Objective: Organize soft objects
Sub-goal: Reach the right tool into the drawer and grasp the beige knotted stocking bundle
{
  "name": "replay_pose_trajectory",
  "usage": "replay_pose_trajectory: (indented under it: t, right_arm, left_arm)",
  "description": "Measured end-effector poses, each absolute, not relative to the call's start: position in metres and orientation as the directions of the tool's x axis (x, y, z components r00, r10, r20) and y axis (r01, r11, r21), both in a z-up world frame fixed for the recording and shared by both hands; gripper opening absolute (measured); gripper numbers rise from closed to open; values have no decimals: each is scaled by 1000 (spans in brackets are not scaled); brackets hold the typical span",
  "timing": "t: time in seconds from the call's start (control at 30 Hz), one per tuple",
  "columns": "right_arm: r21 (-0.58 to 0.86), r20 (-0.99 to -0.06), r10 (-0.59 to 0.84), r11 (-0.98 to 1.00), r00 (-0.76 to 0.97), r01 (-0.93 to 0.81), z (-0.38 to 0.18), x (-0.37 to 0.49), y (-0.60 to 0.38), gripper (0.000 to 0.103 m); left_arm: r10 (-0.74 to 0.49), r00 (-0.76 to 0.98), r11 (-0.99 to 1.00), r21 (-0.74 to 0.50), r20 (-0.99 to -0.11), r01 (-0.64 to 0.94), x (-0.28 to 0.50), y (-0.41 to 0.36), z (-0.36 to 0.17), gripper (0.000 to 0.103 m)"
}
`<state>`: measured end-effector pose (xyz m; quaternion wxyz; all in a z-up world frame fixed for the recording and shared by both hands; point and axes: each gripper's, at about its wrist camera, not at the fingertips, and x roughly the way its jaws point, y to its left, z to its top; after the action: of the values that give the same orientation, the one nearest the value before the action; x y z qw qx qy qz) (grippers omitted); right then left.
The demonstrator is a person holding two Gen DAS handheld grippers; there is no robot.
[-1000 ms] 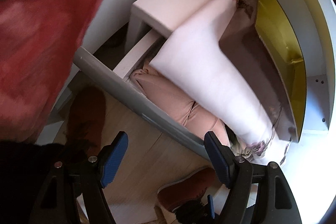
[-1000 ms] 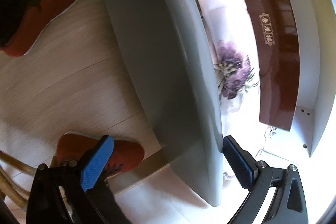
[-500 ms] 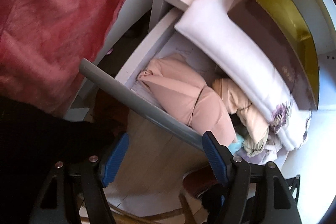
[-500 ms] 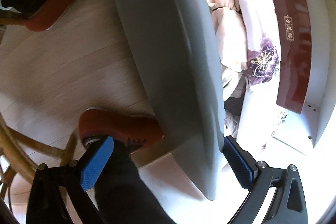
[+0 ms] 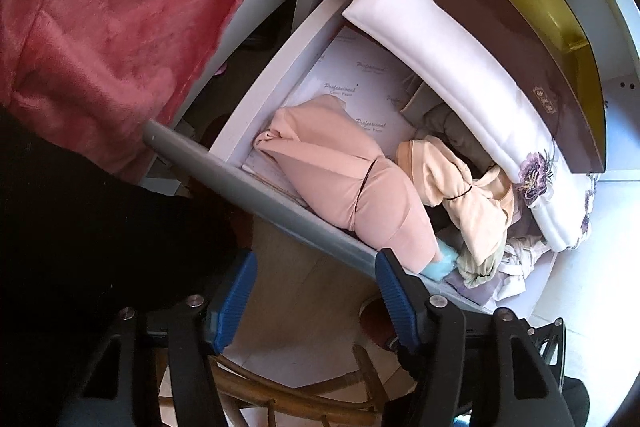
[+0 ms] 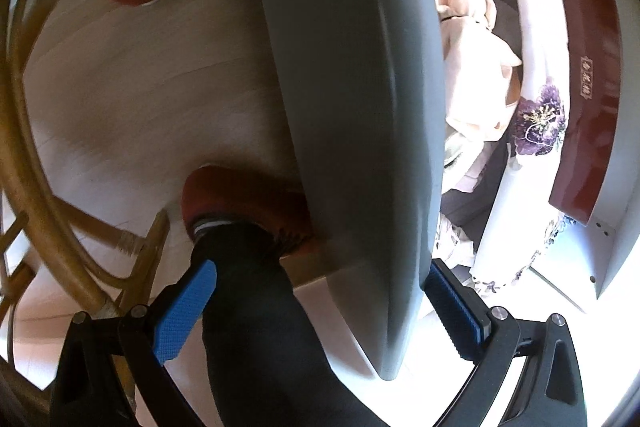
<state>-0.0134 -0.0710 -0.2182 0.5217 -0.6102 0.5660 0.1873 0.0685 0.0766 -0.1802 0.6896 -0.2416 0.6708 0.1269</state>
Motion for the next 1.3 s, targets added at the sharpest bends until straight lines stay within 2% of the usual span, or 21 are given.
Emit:
replay_pose_trajectory:
  t: [0.2, 0.53, 0.8, 0.83, 1.13, 1.3]
  right_arm:
    - [-388, -828, -493, 162, 266, -907, -210, -21, -64, 103]
    - [-338, -847, -480, 150, 231, -929, -239, -26, -78, 103]
    - [-294, -861, -473, 167, 185, -941, -234, -30, -72, 103]
    - [-140, -925, -376, 224, 46, -965, -233, -31, -72, 103]
    - [-101, -933, -359, 235, 10, -967, -227, -33, -68, 103]
    - [-55, -953, -300, 321, -46, -946, -221, -23, -72, 103]
  left_arm:
    - [-143, 37, 871, -143, -989, -470, 77, 62, -174, 63]
    - [-105, 114, 924, -139, -988, -356, 98, 50, -149, 63]
    - [-82, 55, 949, -95, -995, -301, 113, 43, -175, 62]
    - [-78, 54, 952, -91, -995, -292, 115, 44, -176, 62]
    - [-67, 14, 976, -69, -998, -204, 126, 37, -191, 62]
    - [-60, -21, 990, -57, -998, -130, 139, 32, -198, 62]
